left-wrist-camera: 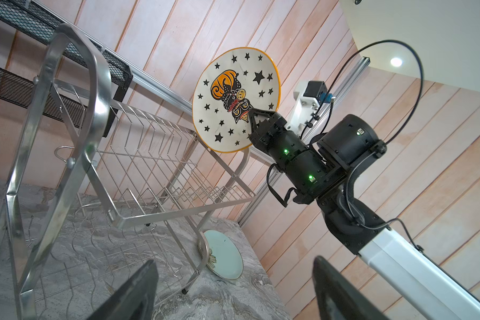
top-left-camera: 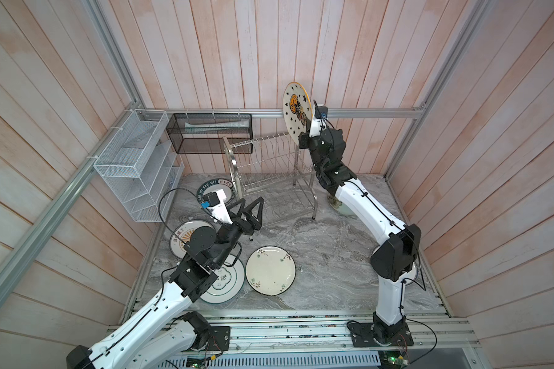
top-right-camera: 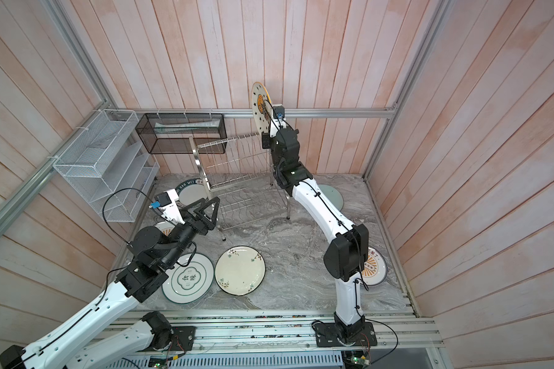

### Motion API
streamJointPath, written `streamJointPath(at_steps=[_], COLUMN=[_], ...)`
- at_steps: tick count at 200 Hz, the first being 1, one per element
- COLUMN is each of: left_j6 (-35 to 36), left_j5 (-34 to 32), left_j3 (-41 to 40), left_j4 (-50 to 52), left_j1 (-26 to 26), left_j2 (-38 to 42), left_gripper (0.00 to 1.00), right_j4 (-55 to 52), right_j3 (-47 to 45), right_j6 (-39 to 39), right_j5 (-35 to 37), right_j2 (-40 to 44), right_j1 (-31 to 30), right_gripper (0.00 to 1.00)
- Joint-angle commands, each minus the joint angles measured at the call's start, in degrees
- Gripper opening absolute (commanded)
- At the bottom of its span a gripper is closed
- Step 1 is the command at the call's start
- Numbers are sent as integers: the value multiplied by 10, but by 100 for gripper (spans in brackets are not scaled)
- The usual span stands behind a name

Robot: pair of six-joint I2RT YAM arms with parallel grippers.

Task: Load plates into a dish rack
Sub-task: Place the plate on the dish rack.

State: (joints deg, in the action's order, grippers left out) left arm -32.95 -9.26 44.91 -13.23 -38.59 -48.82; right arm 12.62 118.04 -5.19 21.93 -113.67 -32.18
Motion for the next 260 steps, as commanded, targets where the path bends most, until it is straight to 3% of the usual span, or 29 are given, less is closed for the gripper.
streamJointPath(at_steps=[1,81,160,260], left_j6=[10,3,-2,-5], left_j5=[-5,-1,2,8], left_j3=[-10,-11,-11,-11], left_j4=[2,-6,-10,-12], left_j1=[-1,-2,-2,-3], left_j2=[8,0,-6,-7], left_gripper=[88,88,88,88], right_j4=[78,66,65,80], right_j3=[46,26,-25,-25], right_j6=[-48,-95,-66,-63], right_j5=[22,38,18,14], right_j2=[10,13,38,58], right_j1=[-3,-3,-3,-6], right_gripper=[0,0,0,0])
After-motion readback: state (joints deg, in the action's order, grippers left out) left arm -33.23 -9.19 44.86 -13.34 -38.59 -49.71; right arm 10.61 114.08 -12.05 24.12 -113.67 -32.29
